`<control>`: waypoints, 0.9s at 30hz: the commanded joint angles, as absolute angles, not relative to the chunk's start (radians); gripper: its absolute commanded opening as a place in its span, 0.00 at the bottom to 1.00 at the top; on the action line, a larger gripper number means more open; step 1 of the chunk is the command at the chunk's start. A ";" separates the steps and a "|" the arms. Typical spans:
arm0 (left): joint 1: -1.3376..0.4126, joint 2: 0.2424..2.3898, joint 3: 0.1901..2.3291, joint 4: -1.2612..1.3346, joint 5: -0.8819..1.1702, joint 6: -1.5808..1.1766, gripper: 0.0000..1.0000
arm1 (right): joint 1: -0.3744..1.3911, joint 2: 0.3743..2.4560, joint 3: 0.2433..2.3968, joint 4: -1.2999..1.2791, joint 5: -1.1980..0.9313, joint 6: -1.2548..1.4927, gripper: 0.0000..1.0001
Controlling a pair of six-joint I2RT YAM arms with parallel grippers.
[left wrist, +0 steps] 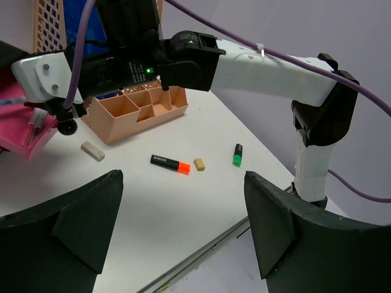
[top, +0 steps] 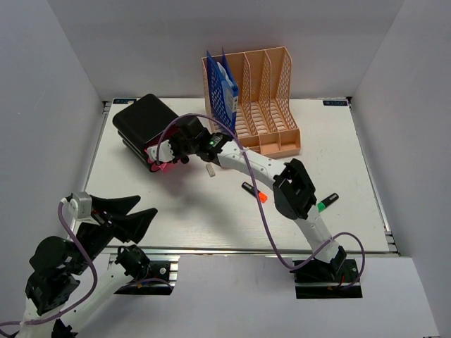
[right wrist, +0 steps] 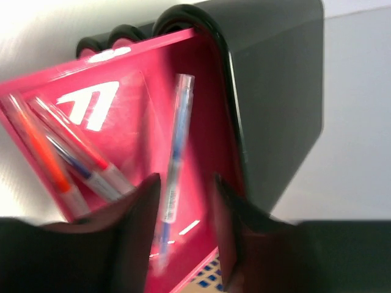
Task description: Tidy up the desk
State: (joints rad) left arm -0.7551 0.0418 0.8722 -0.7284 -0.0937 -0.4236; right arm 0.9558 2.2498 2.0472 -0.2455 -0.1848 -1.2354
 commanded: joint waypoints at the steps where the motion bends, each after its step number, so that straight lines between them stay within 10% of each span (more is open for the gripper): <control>1: -0.759 0.074 0.880 -0.726 -0.092 -0.431 0.90 | 0.962 2.169 2.074 -0.241 -0.144 -1.256 0.48; 7: -0.759 0.095 0.894 -0.695 -0.087 -0.423 0.89 | 0.985 2.114 2.106 -0.239 -0.164 -1.194 0.55; 9: -0.759 0.151 0.899 -0.675 -0.084 -0.425 0.86 | 0.996 2.105 2.135 -0.227 -0.140 -1.078 0.40; 11: -0.759 0.193 0.905 -0.660 -0.075 -0.419 0.79 | 0.999 2.100 2.200 -0.233 -0.069 -0.938 0.01; 12: -0.759 0.218 0.908 -0.654 -0.074 -0.419 0.74 | 0.996 2.095 2.216 -0.233 -0.045 -0.887 0.00; 16: -0.759 0.477 0.934 -0.667 -0.037 -0.431 0.00 | 0.951 2.034 2.261 -0.430 0.040 -0.629 0.00; 27: -0.759 0.994 0.943 -0.738 -0.162 -0.515 0.04 | 0.662 1.513 1.769 -0.771 -0.212 -0.491 0.00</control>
